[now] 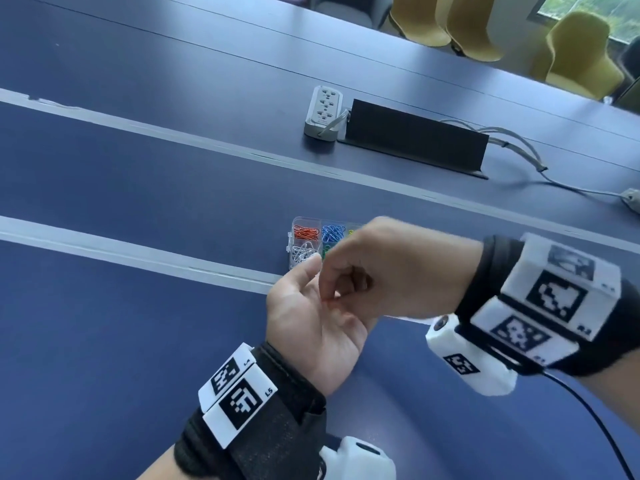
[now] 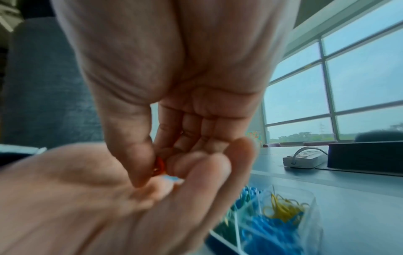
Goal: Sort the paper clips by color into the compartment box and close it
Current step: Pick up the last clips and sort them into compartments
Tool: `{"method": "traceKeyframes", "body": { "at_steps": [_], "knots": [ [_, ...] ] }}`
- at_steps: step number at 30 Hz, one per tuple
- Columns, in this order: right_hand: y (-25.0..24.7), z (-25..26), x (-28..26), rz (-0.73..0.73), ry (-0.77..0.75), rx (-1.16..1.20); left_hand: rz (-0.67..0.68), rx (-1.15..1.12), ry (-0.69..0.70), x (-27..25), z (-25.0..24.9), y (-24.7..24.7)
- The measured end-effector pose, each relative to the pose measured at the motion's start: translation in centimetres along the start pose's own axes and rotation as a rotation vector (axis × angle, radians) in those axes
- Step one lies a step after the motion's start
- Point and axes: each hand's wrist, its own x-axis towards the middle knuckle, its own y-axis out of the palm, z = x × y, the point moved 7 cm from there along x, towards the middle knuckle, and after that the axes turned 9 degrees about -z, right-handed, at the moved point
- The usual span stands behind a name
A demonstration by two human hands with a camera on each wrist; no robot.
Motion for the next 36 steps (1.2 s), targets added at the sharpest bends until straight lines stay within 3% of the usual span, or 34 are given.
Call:
{"method": "traceKeyframes", "body": {
  "at_steps": [6, 15, 20, 25, 30, 36],
  "knots": [
    [-3.3, -2.6, 4.4, -0.229, 0.152, 0.003, -0.042, 0.094, -0.075, 0.3, 0.8, -0.6],
    [-1.7, -4.1, 8.3, -0.188, 0.285, -0.095, -0.130, 0.146, -0.088, 0.2, 0.2, -0.8],
    [-3.3, -5.6, 6.4, -0.240, 0.318, -0.097, -0.092, 0.148, -0.119, -0.3, 0.1, -0.2],
    [-3.0, -10.4, 1.2, -0.133, 0.461, -0.150, -0.015, 0.217, -0.073, -1.3, -0.7, 0.9],
    [-0.2, -15.2, -4.1, 0.048, 0.650, -0.205, 0.038, 0.459, 0.144, -2.8, -3.6, 3.6],
    [0.2, -16.7, -6.6, 0.048, 0.680, -0.215, 0.035, 1.145, 0.624, -5.0, -9.8, 9.1]
  ]
}}
